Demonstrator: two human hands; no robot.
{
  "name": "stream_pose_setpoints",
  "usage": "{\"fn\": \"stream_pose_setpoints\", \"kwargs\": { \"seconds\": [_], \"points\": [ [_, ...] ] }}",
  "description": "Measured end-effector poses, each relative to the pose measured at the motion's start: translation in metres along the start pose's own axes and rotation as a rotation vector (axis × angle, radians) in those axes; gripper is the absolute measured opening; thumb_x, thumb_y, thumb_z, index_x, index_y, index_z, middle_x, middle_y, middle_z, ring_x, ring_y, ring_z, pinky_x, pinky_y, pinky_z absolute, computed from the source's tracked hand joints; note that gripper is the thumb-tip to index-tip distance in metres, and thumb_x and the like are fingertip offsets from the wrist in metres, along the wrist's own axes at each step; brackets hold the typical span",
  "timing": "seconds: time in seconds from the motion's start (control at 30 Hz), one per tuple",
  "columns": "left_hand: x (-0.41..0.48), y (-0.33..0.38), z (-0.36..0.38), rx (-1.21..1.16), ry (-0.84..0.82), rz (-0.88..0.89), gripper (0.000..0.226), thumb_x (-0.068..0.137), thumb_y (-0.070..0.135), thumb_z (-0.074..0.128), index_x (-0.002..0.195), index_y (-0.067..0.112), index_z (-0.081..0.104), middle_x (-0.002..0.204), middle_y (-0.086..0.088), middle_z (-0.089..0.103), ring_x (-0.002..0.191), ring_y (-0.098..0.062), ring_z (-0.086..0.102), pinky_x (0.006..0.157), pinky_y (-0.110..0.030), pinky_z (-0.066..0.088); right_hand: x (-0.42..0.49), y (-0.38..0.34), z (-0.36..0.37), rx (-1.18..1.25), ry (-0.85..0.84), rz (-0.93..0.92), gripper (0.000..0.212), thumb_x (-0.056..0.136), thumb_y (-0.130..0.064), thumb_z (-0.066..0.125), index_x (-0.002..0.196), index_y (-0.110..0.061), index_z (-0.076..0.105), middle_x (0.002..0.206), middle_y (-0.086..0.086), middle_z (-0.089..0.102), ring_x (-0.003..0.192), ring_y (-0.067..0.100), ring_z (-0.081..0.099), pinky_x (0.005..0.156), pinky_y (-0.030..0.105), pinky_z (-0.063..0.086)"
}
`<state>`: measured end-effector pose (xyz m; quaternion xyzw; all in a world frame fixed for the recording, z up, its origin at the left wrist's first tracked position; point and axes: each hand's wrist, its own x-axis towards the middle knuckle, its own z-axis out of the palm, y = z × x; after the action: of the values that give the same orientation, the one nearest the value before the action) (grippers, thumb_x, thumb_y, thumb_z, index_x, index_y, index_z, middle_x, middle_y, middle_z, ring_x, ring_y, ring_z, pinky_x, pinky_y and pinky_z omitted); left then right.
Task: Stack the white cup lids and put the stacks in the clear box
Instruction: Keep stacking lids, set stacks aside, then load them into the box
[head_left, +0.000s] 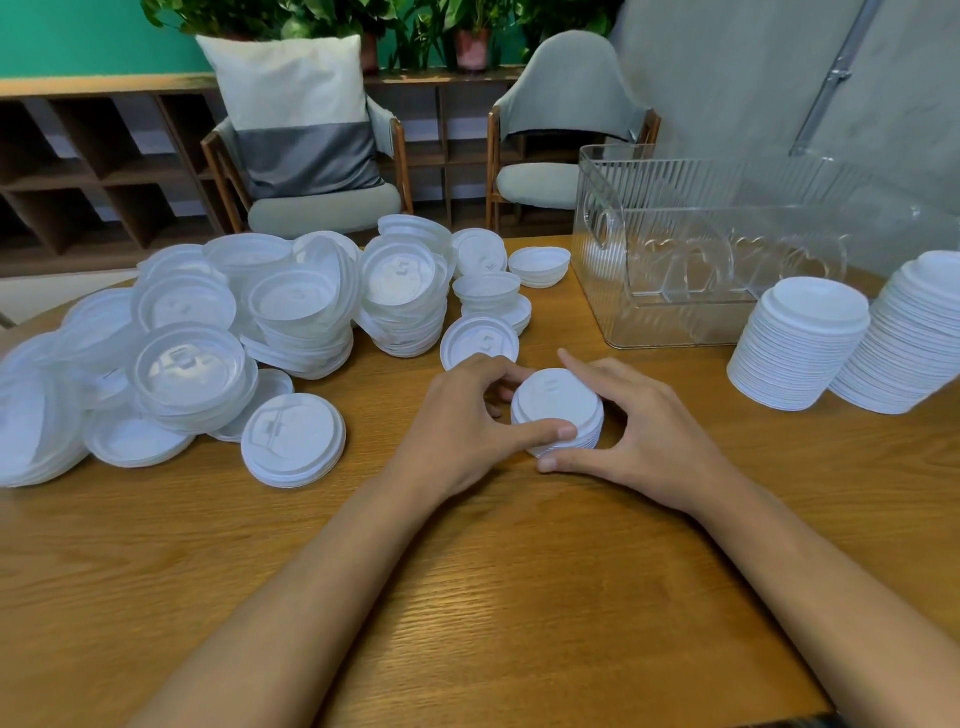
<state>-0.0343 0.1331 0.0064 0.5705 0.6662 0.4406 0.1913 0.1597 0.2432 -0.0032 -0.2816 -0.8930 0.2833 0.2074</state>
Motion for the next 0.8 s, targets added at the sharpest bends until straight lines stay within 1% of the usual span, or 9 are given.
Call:
{"fn": "stream_pose_setpoints", "kwargs": {
  "seconds": [0.1, 0.17, 0.27, 0.37, 0.4, 0.47, 0.57, 0.67, 0.8],
  "points": [
    [0.001, -0.001, 0.001, 0.032, -0.008, 0.014, 0.058, 0.069, 0.055, 0.092, 0.118, 0.032, 0.074, 0.105, 0.014, 0.069, 0.099, 0.001, 0.063, 0.080, -0.014, 0.051, -0.001, 0.000, 0.000, 0.005, 0.000, 0.005, 0.115, 0.065, -0.081, 0.078, 0.160, -0.031, 0.038, 0.141, -0.020, 0.053, 0.132, 0.002, 0.049, 0.112, 0.037, 0.044],
    [0.000, -0.002, 0.000, 0.060, -0.017, 0.043, 0.055, 0.072, 0.055, 0.090, 0.119, 0.032, 0.073, 0.106, 0.014, 0.068, 0.099, 0.001, 0.062, 0.080, -0.013, 0.050, -0.001, 0.000, 0.001, 0.008, 0.005, 0.004, 0.113, 0.067, -0.083, 0.075, 0.160, -0.031, 0.039, 0.141, -0.021, 0.053, 0.133, 0.002, 0.050, 0.112, 0.038, 0.045],
    [0.002, -0.006, -0.004, 0.099, 0.039, 0.112, 0.040, 0.086, 0.053, 0.080, 0.117, 0.027, 0.076, 0.104, 0.014, 0.070, 0.097, 0.000, 0.063, 0.079, -0.012, 0.045, -0.001, 0.002, 0.003, -0.003, 0.017, 0.008, 0.109, 0.070, -0.082, 0.074, 0.160, -0.033, 0.039, 0.141, -0.023, 0.053, 0.134, 0.003, 0.050, 0.114, 0.041, 0.044],
    [0.006, -0.016, -0.013, 0.201, 0.220, 0.166, 0.028, 0.098, 0.041, 0.072, 0.116, 0.019, 0.076, 0.105, 0.010, 0.072, 0.099, -0.005, 0.064, 0.083, -0.017, 0.047, -0.001, 0.005, 0.003, -0.022, 0.011, 0.043, 0.109, 0.069, -0.085, 0.073, 0.160, -0.041, 0.035, 0.146, -0.024, 0.049, 0.138, 0.007, 0.046, 0.116, 0.046, 0.042],
    [0.008, -0.020, -0.015, 0.273, 0.245, 0.170, 0.026, 0.098, 0.034, 0.073, 0.119, 0.019, 0.075, 0.110, 0.008, 0.072, 0.103, -0.006, 0.064, 0.087, -0.018, 0.046, -0.001, 0.005, 0.003, -0.027, 0.009, 0.055, 0.110, 0.068, -0.087, 0.072, 0.160, -0.043, 0.033, 0.148, -0.024, 0.048, 0.140, 0.008, 0.044, 0.116, 0.048, 0.041],
    [0.011, -0.028, -0.016, 0.396, 0.215, 0.170, 0.032, 0.095, 0.026, 0.076, 0.126, 0.021, 0.072, 0.118, 0.006, 0.072, 0.112, -0.011, 0.063, 0.096, -0.024, 0.046, -0.001, 0.005, 0.002, -0.027, 0.005, 0.065, 0.109, 0.068, -0.087, 0.071, 0.161, -0.044, 0.031, 0.148, -0.025, 0.046, 0.141, 0.008, 0.043, 0.117, 0.048, 0.041],
    [0.012, -0.031, -0.015, 0.450, 0.150, 0.157, 0.035, 0.094, 0.021, 0.076, 0.129, 0.024, 0.072, 0.113, 0.006, 0.076, 0.108, -0.012, 0.067, 0.093, -0.036, 0.054, -0.001, 0.002, 0.001, -0.027, 0.005, 0.064, 0.107, 0.071, -0.081, 0.075, 0.161, -0.043, 0.033, 0.147, -0.024, 0.047, 0.140, 0.006, 0.042, 0.117, 0.046, 0.040],
    [0.012, -0.028, -0.015, 0.478, 0.154, 0.163, 0.033, 0.096, 0.017, 0.073, 0.128, 0.025, 0.073, 0.106, 0.006, 0.077, 0.099, -0.012, 0.070, 0.085, -0.036, 0.057, -0.001, 0.000, 0.000, -0.027, 0.010, 0.058, 0.104, 0.072, -0.074, 0.079, 0.160, -0.041, 0.034, 0.145, -0.024, 0.048, 0.137, 0.003, 0.042, 0.117, 0.039, 0.039],
    [0.008, -0.022, -0.014, 0.395, 0.209, 0.207, 0.042, 0.092, 0.010, 0.072, 0.132, 0.022, 0.069, 0.102, 0.008, 0.072, 0.094, -0.008, 0.067, 0.083, -0.034, 0.057, -0.001, -0.003, 0.000, -0.039, 0.041, 0.053, 0.103, 0.074, -0.068, 0.081, 0.160, -0.036, 0.037, 0.142, -0.023, 0.049, 0.133, -0.002, 0.042, 0.110, 0.026, 0.035]
  ]
}}
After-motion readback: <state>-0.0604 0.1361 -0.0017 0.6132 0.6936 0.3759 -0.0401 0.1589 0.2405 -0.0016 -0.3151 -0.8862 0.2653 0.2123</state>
